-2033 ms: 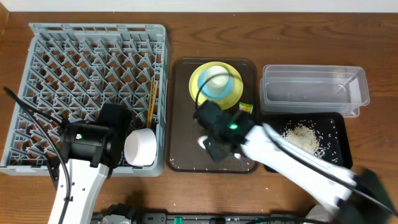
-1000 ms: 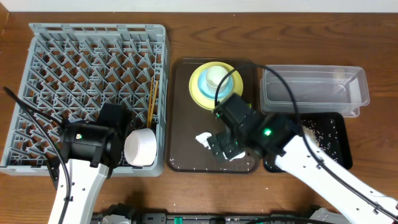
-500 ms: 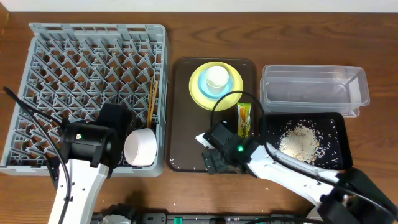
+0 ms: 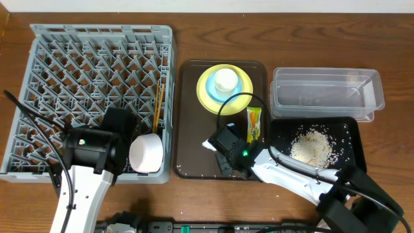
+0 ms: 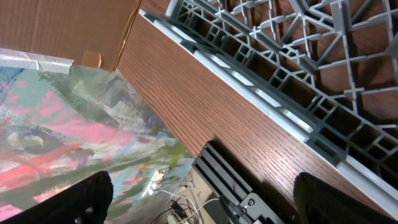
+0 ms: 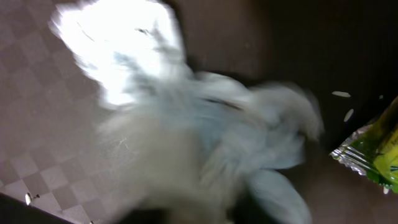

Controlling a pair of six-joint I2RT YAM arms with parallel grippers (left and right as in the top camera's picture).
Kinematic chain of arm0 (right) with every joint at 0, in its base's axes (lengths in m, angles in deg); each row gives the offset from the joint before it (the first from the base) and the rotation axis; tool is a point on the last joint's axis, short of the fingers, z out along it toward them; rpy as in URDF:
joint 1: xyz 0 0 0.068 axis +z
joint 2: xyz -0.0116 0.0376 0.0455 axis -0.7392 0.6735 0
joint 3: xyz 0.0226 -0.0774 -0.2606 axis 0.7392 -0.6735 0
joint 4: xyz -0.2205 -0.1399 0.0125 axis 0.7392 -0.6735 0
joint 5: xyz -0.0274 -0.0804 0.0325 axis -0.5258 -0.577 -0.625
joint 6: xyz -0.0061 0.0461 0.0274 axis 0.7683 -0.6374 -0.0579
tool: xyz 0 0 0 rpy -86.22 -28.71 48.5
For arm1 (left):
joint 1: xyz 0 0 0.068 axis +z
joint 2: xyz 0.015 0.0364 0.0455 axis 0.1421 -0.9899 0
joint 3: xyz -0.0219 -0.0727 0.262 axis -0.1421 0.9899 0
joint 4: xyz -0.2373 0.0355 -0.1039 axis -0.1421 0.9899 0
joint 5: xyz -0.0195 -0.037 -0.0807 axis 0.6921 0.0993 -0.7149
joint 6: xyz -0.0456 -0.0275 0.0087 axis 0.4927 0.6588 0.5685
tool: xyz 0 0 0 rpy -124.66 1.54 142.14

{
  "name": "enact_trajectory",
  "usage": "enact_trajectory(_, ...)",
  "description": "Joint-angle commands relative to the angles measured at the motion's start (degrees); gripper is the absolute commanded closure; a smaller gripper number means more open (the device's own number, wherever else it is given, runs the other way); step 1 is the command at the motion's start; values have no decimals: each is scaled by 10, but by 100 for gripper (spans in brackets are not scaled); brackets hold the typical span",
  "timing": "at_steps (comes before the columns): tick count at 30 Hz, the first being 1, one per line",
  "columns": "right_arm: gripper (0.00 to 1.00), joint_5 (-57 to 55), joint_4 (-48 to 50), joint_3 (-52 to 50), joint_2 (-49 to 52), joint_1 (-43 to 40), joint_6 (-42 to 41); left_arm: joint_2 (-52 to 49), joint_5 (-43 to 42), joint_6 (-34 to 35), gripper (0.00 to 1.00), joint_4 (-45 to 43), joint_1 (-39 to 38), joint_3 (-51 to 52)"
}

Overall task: Sort waste into correct bins and load items into the dishwasher
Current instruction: 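Carry the tissue pieces to the clear container with the right gripper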

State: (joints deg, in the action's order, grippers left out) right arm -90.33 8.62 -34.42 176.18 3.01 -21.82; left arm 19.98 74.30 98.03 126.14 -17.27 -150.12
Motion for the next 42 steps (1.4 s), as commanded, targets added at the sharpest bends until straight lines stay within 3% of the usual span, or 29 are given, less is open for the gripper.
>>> enact_trajectory(1, 99, 1, -17, 17, -6, 2, -3, 2, 2, 5, 7, 42, 2, -1)
enact_trajectory(4, 99, -1, -56, 65, -53, -10, 30, 2, 2, 5, 7, 42, 2, -1)
enact_trajectory(8, 99, -90, -89, 127, -132, -49, 68, 2, 2, 5, 6, 42, 2, -1)
enact_trajectory(12, 99, -248, -83, 142, -201, -136, 71, 2, 2, 5, 7, 42, 2, -1)
enact_trajectory(17, 98, -255, -80, 135, -193, -264, 75, 2, 2, 5, 7, 42, 2, -1)
enact_trajectory(19, 81, -229, -72, 123, -167, -317, 75, 2, 2, 5, 7, 42, 2, -1)
enact_trajectory(21, 80, -214, -51, 114, -138, -348, 75, 2, 2, 5, 6, 42, 2, -1)
enact_trajectory(22, 73, -212, -38, 111, -120, -362, 78, 2, 2, 5, 6, 42, 2, -1)
enact_trajectory(23, 40, -212, -12, 111, -88, -383, 98, 2, 2, 5, 7, 42, 2, -1)
enact_trajectory(24, 21, -212, 3, 111, -73, -392, 115, 2, 2, 5, 7, 42, 2, -1)
enact_trajectory(25, 3, -210, 15, 111, -62, -399, 135, 2, 2, 5, 7, 42, 2, -1)
enact_trajectory(26, 1, -206, 21, 111, -58, -404, 153, 2, 2, 5, 7, 42, 2, -1)
enact_trajectory(30, 1, -204, 9, 120, -72, -407, 232, 2, 2, 5, 6, 42, 2, -1)
enact_trajectory(35, 1, -149, -14, 131, -131, -398, 252, 2, 2, 5, 6, 42, 2, -1)
enact_trajectory(39, 1, 74, -30, 131, -192, -397, 263, 2, 2, 5, 6, 42, 2, -1)
enact_trajectory(42, 7, 249, -56, 131, -221, -394, 254, 2, 2, 5, 6, 42, 2, -1)
